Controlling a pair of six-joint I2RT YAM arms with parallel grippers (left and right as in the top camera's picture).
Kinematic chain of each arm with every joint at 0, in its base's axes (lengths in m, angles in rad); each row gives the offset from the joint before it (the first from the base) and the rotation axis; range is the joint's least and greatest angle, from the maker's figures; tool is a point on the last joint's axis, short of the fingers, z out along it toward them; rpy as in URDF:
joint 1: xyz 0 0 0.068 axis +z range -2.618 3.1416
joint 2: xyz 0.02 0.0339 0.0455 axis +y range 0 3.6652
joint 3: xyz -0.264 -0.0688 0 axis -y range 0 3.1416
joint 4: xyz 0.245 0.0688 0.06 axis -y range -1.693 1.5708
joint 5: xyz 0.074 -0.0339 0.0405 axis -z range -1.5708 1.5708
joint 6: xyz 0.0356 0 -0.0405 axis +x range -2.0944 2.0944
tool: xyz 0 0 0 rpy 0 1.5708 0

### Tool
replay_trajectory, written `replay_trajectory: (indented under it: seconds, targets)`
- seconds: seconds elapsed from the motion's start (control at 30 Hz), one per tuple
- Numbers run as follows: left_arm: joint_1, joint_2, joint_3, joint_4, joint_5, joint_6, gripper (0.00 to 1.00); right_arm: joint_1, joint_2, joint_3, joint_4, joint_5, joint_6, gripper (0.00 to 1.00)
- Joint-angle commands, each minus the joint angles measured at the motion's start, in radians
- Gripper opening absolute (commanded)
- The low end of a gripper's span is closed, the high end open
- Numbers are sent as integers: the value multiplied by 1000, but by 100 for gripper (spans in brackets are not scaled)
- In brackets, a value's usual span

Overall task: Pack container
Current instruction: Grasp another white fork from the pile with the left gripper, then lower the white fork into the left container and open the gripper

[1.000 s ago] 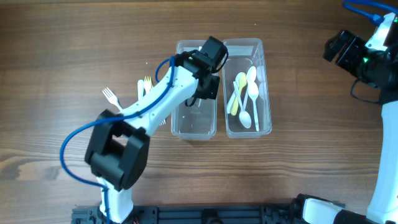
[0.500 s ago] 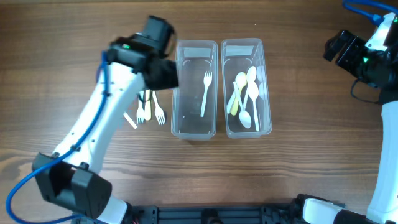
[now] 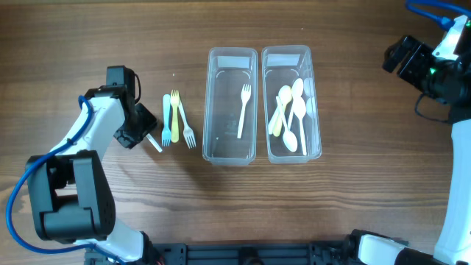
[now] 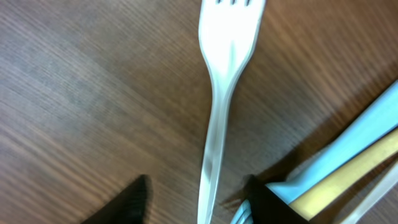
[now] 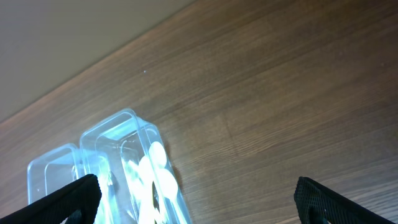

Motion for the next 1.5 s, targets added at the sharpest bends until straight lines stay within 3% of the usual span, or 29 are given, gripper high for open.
replay_trajectory:
  seconds: [0.0,0.37,0.4,0.5,0.57,0.63,0.7,0.83,0.93,1.07,1.17,1.3,1.37,1.43,1.47]
  targets:
    - [2,12,-13,27,-13,-63,42,-3,5,4,2,10,-13,100]
    - [2,132,-13,89,-51,-90,37,-3,5,4,2,10,-13,100]
    - [2,143,-13,89,-51,-89,34,-3,5,4,2,10,-13,100]
    - [2,148,-13,89,-51,-74,9,-3,5,4,2,10,-13,100]
    - [2,148,-12,84,-51,-2,5,-3,5,4,2,10,-13,100]
    - [2,148,18,32,-51,73,4,-3,5,4,2,10,-13,100]
    - [2,141,96,-66,-26,73,4,-3,5,4,2,10,-13,100]
    - [-12,88,328,-249,125,124,4,-3,5,4,2,10,-13,100]
    - [-95,9,447,-286,162,208,4,-3,5,4,2,10,-13,100]
    - [-349,-55,462,-240,153,369,4,-3,5,4,2,10,-13,100]
    - [-572,7,461,-166,-43,359,4,-3,5,4,2,10,-13,100]
    - [-612,113,460,-125,-33,349,4,-3,5,4,2,10,-13,100]
    - [-619,170,460,-117,-21,360,6,-3,5,4,2,10,-13,100]
    - [-620,183,461,-125,-5,359,26,-3,5,4,2,10,-13,100]
    - [-620,170,463,-129,-7,360,43,-3,5,4,2,10,-13,100]
